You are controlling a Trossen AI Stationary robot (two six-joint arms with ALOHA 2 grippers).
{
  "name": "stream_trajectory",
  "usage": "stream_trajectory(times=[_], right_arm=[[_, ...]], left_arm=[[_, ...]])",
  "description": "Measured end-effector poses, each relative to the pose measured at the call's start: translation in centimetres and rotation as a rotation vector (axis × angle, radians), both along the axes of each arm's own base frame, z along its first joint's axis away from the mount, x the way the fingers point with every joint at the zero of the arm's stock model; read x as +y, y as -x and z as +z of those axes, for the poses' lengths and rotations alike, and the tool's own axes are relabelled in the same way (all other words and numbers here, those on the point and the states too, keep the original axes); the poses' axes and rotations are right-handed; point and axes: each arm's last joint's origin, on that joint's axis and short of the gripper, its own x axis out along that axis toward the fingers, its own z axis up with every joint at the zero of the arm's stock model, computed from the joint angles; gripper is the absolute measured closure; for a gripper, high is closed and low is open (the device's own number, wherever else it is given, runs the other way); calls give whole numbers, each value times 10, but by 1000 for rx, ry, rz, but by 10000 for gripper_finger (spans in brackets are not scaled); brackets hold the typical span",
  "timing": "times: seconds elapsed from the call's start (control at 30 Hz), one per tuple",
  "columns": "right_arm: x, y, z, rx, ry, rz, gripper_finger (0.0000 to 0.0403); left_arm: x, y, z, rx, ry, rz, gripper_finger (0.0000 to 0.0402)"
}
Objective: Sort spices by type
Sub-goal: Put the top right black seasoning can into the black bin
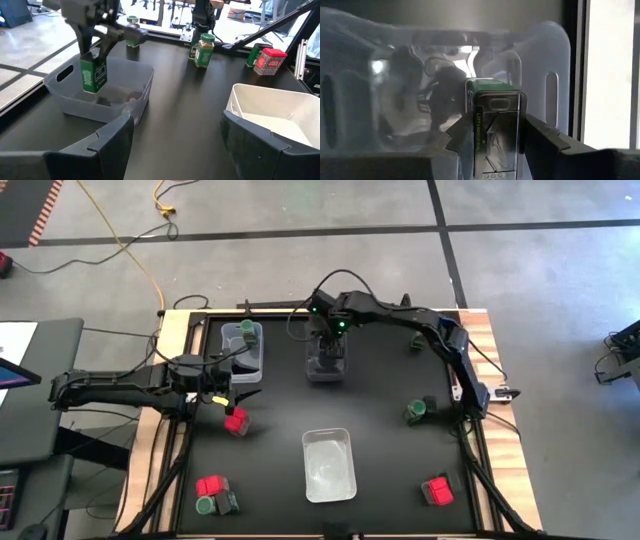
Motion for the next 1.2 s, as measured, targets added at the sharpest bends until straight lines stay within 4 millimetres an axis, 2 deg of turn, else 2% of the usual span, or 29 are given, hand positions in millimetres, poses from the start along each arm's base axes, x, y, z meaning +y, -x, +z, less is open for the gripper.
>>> stream_trajectory(times=[0.3,1.2], right_arm=[[-17,-3,-26,43,-8,-1,239],[-21,-5,-27,19,17,17,219]], left_arm=[[0,0,0,0,0,0,119],[0,0,0,-4,18,4,119]])
